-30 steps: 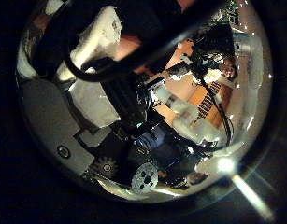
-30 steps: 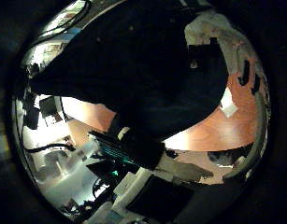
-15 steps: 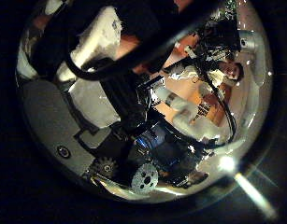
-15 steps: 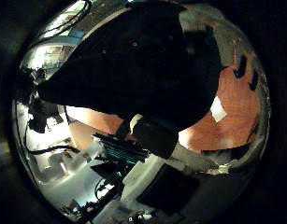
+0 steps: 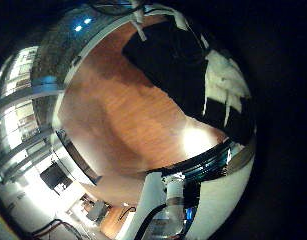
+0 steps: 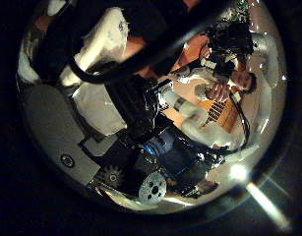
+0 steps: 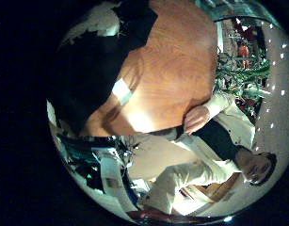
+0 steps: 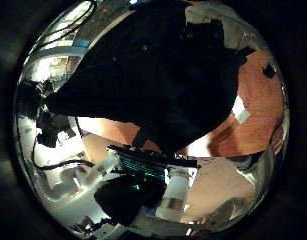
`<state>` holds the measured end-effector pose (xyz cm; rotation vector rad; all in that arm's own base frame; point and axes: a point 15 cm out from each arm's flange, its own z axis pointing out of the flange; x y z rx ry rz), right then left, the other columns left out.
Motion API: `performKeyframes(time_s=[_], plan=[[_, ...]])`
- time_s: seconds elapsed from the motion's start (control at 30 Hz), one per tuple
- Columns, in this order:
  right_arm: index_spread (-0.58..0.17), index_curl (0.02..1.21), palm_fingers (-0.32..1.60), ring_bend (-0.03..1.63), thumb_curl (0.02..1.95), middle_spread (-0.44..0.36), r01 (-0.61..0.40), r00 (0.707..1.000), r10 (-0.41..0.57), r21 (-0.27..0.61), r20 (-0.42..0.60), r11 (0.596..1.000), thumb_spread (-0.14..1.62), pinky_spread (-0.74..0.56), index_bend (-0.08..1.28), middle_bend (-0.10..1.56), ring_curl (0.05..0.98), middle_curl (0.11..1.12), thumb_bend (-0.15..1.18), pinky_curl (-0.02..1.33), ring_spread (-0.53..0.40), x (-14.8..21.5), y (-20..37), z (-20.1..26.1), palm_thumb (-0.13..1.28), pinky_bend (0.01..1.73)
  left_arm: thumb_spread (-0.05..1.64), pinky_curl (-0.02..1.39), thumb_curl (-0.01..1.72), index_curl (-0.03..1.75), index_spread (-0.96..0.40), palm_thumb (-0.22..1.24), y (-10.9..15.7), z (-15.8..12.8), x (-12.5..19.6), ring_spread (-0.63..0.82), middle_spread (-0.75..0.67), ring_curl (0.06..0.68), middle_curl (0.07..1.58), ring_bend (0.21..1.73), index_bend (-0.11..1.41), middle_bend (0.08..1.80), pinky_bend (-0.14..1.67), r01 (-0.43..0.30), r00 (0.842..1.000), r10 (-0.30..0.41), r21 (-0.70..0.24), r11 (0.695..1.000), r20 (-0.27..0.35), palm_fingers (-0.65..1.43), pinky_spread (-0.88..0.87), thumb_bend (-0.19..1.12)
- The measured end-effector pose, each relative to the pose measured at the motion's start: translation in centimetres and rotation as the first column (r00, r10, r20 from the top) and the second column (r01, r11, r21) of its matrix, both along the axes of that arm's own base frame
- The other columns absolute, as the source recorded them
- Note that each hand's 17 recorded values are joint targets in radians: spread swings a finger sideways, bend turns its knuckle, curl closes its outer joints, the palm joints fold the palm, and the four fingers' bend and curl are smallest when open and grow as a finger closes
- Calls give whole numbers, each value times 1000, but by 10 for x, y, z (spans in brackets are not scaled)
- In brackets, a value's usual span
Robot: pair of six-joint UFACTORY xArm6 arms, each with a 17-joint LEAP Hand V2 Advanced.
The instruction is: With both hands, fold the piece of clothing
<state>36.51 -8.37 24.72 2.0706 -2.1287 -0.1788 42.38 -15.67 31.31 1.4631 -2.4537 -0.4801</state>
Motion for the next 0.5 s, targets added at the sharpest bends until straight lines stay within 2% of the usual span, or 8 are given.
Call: performKeyframes(time_s=[0.23,0.5], plan=[[-386,633,285,954,232,-100,0,1000,0,1,0,1000,967,343,403,675,461,618,-46,506,-75,-1,1,1,-35,784,1417,674,380,1158,-733,497,0,-2,0,-404,-522,534,966,1384,639,1042,1114,0,1000,0,3,1000,-3,1115,-603,-6],[-377,593,318,919,227,-83,-3,1000,3,5,-22,1000,953,404,381,638,427,578,-45,463,-61,-6,3,0,-34,737,1417,676,381,1162,-736,497,1,-1,-1,-403,-522,533,965,1387,631,1041,1106,0,1000,0,7,1000,-6,1111,-607,-6]])
